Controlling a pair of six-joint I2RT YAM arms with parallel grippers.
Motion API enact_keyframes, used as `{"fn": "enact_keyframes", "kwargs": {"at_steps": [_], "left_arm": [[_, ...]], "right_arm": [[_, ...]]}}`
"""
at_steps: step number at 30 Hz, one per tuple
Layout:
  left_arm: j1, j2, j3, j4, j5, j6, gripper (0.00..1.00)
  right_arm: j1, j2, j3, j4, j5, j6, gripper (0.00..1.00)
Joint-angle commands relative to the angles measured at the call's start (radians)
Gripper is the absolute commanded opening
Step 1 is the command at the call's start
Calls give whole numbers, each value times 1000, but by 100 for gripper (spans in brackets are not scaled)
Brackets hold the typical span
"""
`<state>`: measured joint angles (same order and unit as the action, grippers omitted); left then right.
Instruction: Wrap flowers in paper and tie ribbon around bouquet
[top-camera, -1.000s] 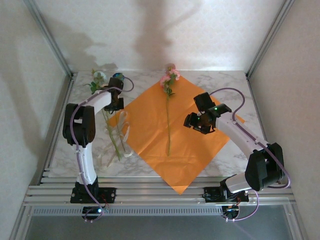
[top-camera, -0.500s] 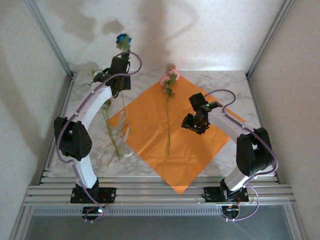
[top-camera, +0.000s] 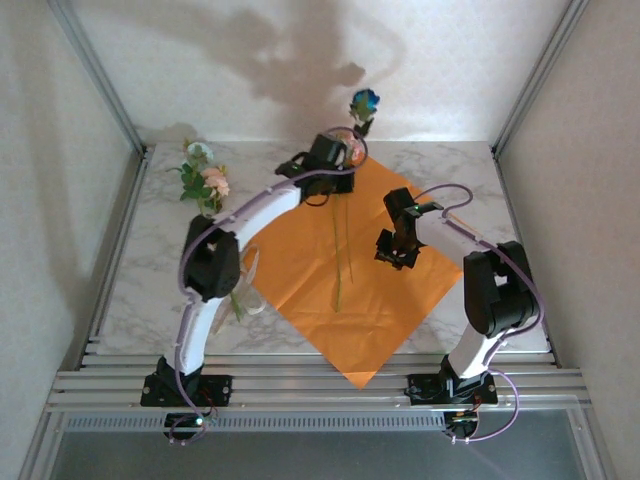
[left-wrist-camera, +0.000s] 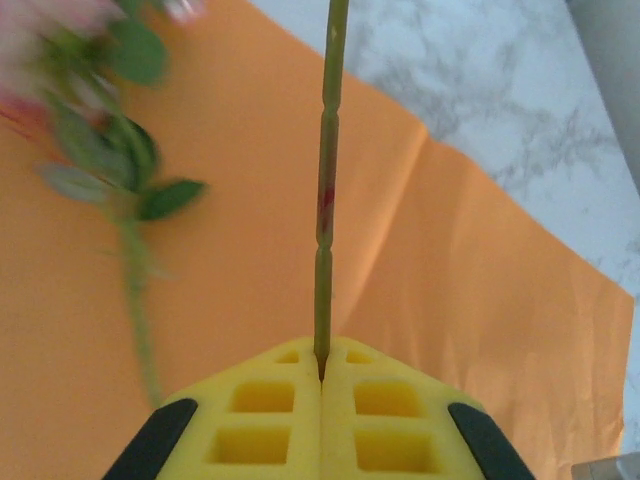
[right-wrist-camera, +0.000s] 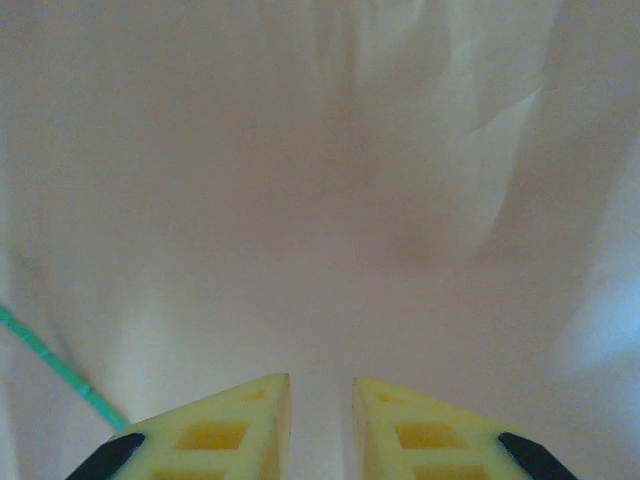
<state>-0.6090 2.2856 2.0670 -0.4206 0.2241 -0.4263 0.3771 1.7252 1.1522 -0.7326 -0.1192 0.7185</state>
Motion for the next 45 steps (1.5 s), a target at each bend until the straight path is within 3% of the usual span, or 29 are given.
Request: {"fn": "enact_keyframes", "kwargs": {"at_steps": [1, 8, 10, 12, 13, 15, 19, 22, 26, 29, 32, 37, 45], "left_arm": [[-1, 85, 62, 32, 41, -105, 0], [-12, 145, 26, 43, 22, -158, 3], [-11, 159, 65, -23, 4, -160, 24], [-12, 129, 92, -82, -30, -163, 36], [-11, 98, 91, -100, -50, -164, 47], [-4, -1, 76, -153, -117, -170, 56], [90, -229, -83, -241, -207, -181, 55], [261, -379, -308, -257, -184, -147, 51], [503, -417, -533, -241, -121, -27, 47], [600, -413, -632, -154, -102, 48, 44], [644, -390, -677, -82, -76, 102, 46], [649, -339, -681, -76, -128, 171, 49], [654, -320, -691, -36, -181, 193, 40]], "right_arm": [[-4, 28, 20, -45, 29, 10, 23], [-4, 41, 12, -45, 28, 13, 24], [-4, 52, 15, -45, 26, 10, 24], [-4, 65, 20, -45, 26, 6, 24], [-4, 70, 21, -45, 26, 5, 24], [-4, 75, 22, -45, 27, -1, 24], [-4, 77, 20, -39, 32, -6, 24], [-4, 79, 15, -34, 34, -9, 24], [-3, 85, 17, -36, 32, -15, 23], [-3, 76, 17, -40, 32, -19, 23], [-2, 73, 20, -48, 34, -26, 23], [-2, 73, 27, -54, 33, -24, 24], [-3, 71, 40, -64, 30, -26, 24]]}}
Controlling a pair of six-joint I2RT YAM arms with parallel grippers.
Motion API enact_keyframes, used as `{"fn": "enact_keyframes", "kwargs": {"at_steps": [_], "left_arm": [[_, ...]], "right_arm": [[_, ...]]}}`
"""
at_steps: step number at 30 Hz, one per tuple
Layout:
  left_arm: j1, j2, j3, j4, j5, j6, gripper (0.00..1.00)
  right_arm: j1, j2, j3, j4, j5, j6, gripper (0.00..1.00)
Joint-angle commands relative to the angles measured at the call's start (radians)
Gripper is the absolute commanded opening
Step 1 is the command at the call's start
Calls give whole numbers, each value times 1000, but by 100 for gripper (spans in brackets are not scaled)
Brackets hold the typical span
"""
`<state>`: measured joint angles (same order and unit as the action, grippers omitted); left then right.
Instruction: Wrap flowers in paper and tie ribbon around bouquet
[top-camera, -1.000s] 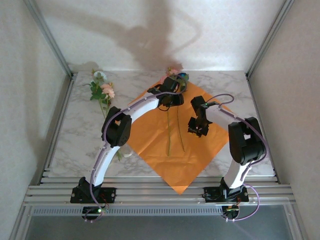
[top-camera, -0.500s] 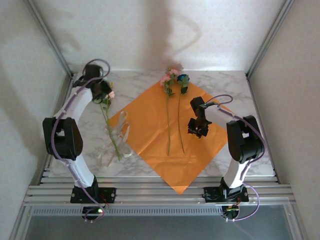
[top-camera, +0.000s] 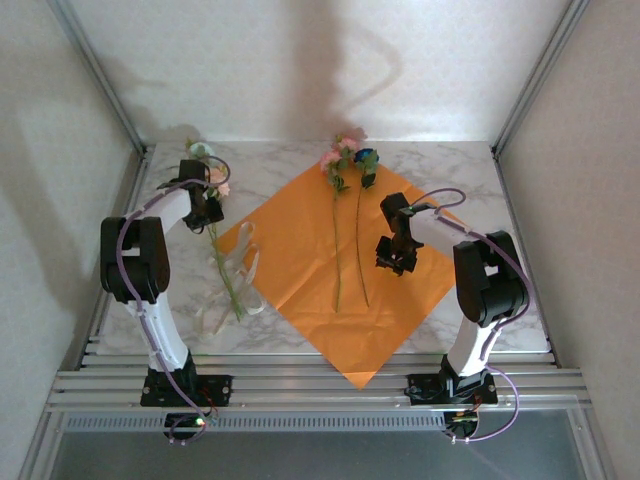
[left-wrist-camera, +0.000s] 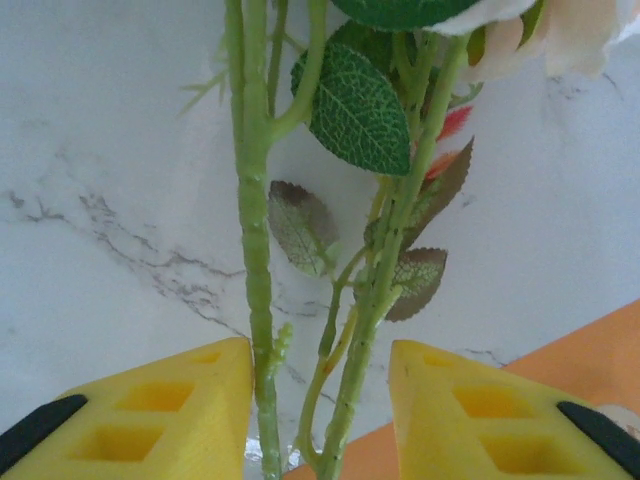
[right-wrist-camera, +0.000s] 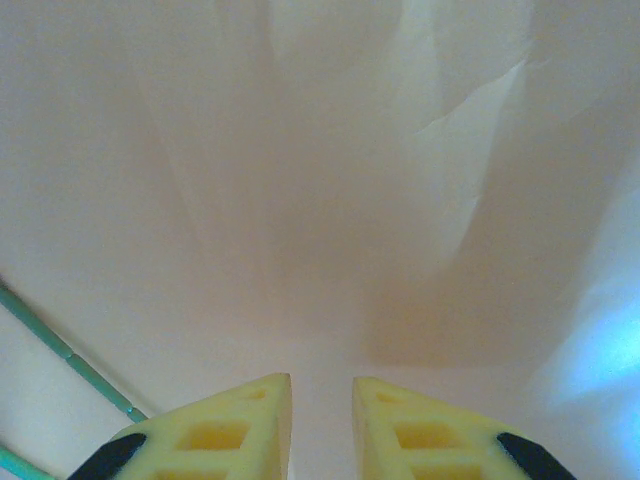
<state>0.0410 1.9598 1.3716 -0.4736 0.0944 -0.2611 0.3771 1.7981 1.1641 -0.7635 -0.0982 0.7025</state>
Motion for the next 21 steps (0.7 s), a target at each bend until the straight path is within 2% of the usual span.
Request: {"fn": "enact_keyframes", "kwargs": {"at_steps": [1, 6, 12, 21], "left_arm": [[3, -14, -1, 22, -61, 22, 40], [7, -102, -48, 48, -90, 11, 46], [49, -14, -27, 47, -55, 18, 39], [43, 55, -19, 92, 2, 62, 37]], "right_arm": [[-3, 0, 28, -35, 9, -11, 24], [-3, -2, 24, -35, 9, -9, 24], [-3, 0, 35, -43, 8, -15, 24], [-1, 4, 37, -43, 3, -12, 24]]}}
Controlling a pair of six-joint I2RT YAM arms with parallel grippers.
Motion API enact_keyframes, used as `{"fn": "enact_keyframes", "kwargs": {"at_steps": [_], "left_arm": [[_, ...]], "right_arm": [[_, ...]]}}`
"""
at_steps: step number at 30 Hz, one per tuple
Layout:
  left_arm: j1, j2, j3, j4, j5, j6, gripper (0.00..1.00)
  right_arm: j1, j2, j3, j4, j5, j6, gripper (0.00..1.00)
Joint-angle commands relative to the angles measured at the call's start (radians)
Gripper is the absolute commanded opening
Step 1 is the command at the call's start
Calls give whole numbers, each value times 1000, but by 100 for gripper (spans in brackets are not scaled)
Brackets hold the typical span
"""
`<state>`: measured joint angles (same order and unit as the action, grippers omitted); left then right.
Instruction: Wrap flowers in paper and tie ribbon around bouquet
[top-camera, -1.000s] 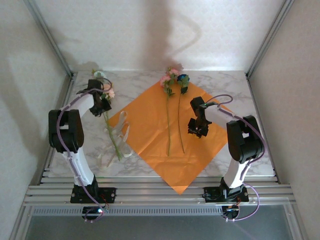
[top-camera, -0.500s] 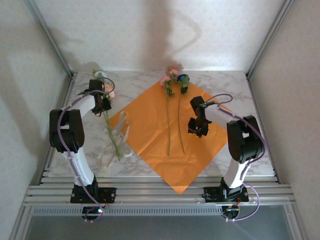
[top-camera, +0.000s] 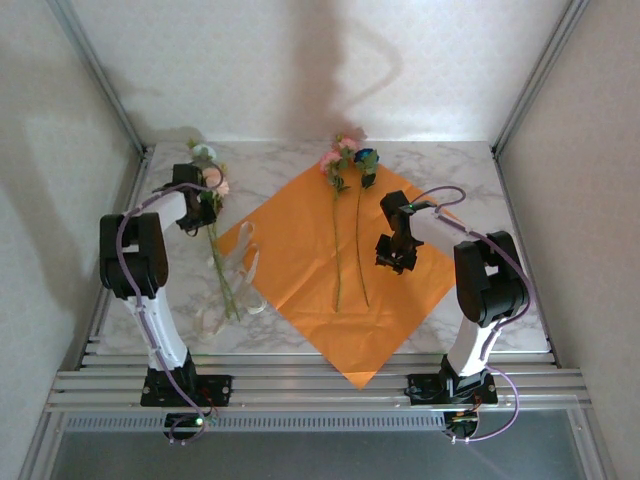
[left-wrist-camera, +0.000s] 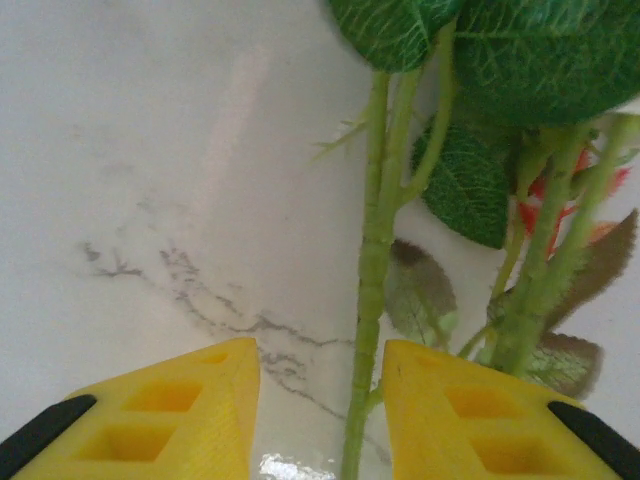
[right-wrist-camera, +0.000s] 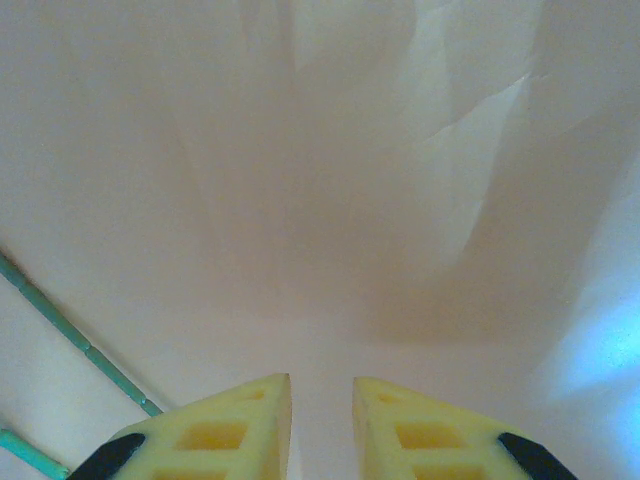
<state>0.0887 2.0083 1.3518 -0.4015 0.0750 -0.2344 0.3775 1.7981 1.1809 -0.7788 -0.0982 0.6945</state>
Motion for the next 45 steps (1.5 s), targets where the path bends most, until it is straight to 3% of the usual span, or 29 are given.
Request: {"fn": "enact_keyframes", "kwargs": {"at_steps": [1, 7, 9, 11, 16, 25, 30, 37, 41, 45], "left_arm": [[-6, 0, -2, 20, 13, 39, 37], [-6, 4, -6, 15, -9, 56, 23], [-7, 6, -9, 17, -19, 56, 25], [-13, -11, -15, 29, -37, 56, 41], [-27, -85, -18, 35, -43, 56, 47], [-39, -27, 7, -9, -9, 79, 42], [-40, 5, 20, -35, -52, 67, 40], [-40, 62, 44, -56, -100, 63, 27], [-44, 21, 40, -58, -157, 56, 2], [-57, -61, 75, -128, -281, 54, 0]], "right_arm": [[-1, 4, 21, -29, 5, -4, 24], [-2, 8, 22, -26, 2, -3, 24], [-1, 10, 23, -27, 0, -4, 24], [0, 10, 25, -26, 0, -4, 24], [2, 9, 25, -30, 2, -4, 24], [2, 10, 24, -31, 3, -7, 24], [1, 9, 23, -29, 2, -4, 24], [2, 10, 29, -32, 0, -6, 24], [3, 18, 32, -28, 0, -4, 24], [4, 24, 36, -30, 5, -3, 24]]}}
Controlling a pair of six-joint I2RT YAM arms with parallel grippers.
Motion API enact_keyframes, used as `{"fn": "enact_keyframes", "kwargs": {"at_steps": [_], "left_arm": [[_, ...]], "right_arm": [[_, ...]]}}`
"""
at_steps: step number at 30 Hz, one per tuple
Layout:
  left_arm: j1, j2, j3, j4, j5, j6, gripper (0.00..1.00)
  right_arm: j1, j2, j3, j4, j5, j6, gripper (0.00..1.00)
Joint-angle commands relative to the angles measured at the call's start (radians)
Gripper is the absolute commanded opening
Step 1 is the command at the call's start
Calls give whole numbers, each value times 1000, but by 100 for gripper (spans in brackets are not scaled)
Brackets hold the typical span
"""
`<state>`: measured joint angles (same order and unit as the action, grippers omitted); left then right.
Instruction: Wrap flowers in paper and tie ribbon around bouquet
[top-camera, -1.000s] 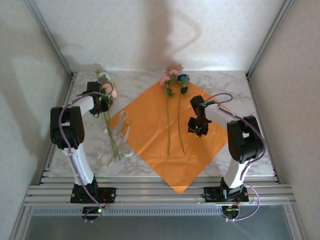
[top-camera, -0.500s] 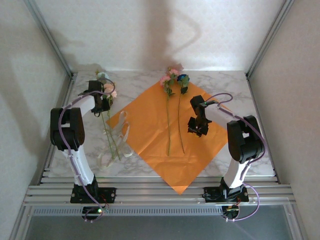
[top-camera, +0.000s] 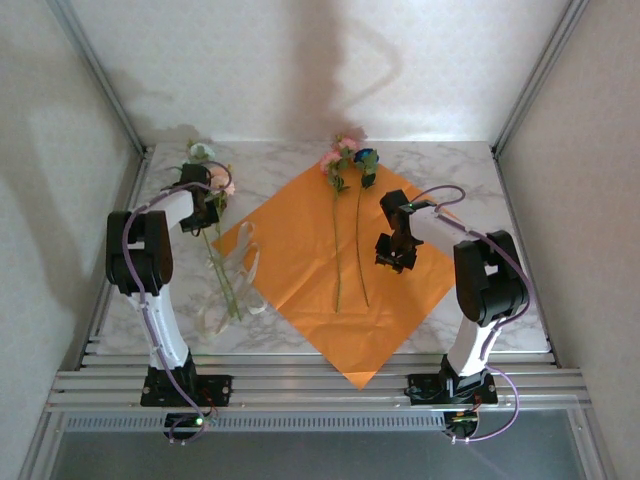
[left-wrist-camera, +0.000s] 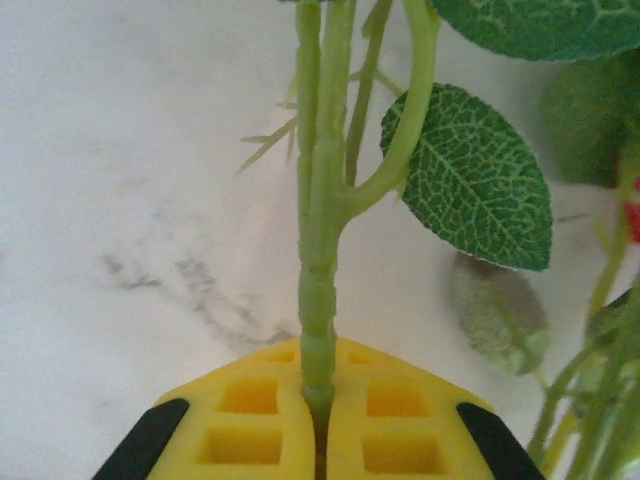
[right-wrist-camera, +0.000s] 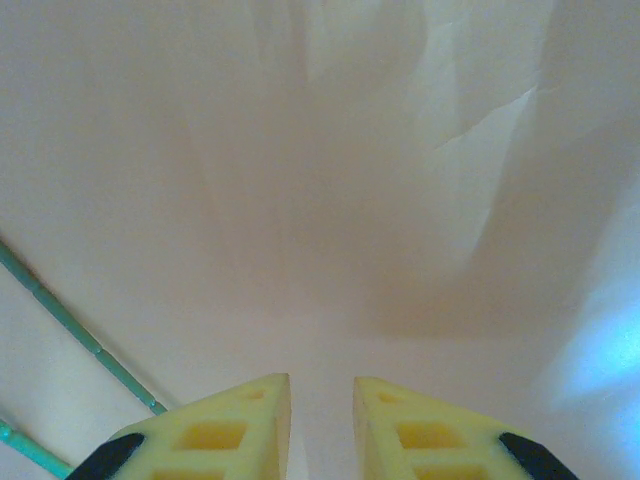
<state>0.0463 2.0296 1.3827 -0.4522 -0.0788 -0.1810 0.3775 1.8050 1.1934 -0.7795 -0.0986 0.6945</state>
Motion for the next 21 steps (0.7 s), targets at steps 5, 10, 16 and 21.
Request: {"fn": "enact_keyframes", "kwargs": {"at_steps": [5, 10, 16, 21], "left_arm": [[-66, -241, 73, -136, -321, 5, 0], [-126, -313, 223, -219, -283, -18, 0], [-290, -258, 434, -217, 81, -75, 0], [-482, -85, 524, -73, 199, -184, 0]], "right_arm": [[3, 17, 38, -32, 19, -2, 24], [4, 14, 44, -38, 29, -9, 24], [3, 2, 27, -29, 31, -6, 24], [-3, -2, 15, -17, 23, -4, 24]]}}
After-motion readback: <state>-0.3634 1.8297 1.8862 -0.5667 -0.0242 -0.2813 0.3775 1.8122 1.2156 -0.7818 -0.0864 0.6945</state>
